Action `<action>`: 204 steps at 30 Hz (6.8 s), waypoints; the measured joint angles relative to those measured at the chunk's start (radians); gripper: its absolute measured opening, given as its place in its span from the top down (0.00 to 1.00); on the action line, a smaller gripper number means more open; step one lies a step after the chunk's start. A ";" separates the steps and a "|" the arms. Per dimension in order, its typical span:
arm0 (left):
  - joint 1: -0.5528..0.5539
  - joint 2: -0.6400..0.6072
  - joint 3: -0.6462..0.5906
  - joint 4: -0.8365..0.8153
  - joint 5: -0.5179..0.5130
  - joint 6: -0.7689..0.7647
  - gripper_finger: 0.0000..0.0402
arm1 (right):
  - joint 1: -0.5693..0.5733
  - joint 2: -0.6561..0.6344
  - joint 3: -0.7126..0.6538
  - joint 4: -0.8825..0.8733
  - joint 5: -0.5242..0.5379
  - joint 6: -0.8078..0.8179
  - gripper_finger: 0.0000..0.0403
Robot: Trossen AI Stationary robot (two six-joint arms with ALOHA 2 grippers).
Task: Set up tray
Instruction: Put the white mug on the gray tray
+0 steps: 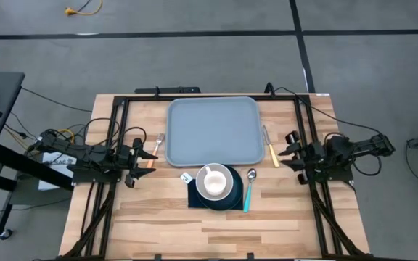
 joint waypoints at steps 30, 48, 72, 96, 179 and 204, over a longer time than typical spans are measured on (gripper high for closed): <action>0.000 0.000 0.000 0.220 -0.007 -0.008 0.47 | 0.002 0.551 0.098 0.262 0.160 0.140 0.75; 0.002 0.397 0.239 0.268 -0.078 -0.029 0.47 | -0.060 0.806 0.102 0.369 0.163 -0.139 0.75; 0.158 1.353 1.042 -0.263 0.121 0.139 0.47 | -0.127 0.805 0.102 0.169 0.364 0.344 0.75; 0.160 1.543 1.124 -0.303 0.205 0.166 0.47 | 0.023 0.806 0.102 0.159 0.189 -0.228 0.75; 0.083 1.759 1.494 -0.731 -0.041 0.278 0.73 | 0.037 0.804 0.101 0.192 0.130 -0.209 0.75; 0.068 1.783 1.496 -0.820 0.202 0.434 0.73 | 0.037 0.804 0.101 0.196 0.130 -0.209 0.75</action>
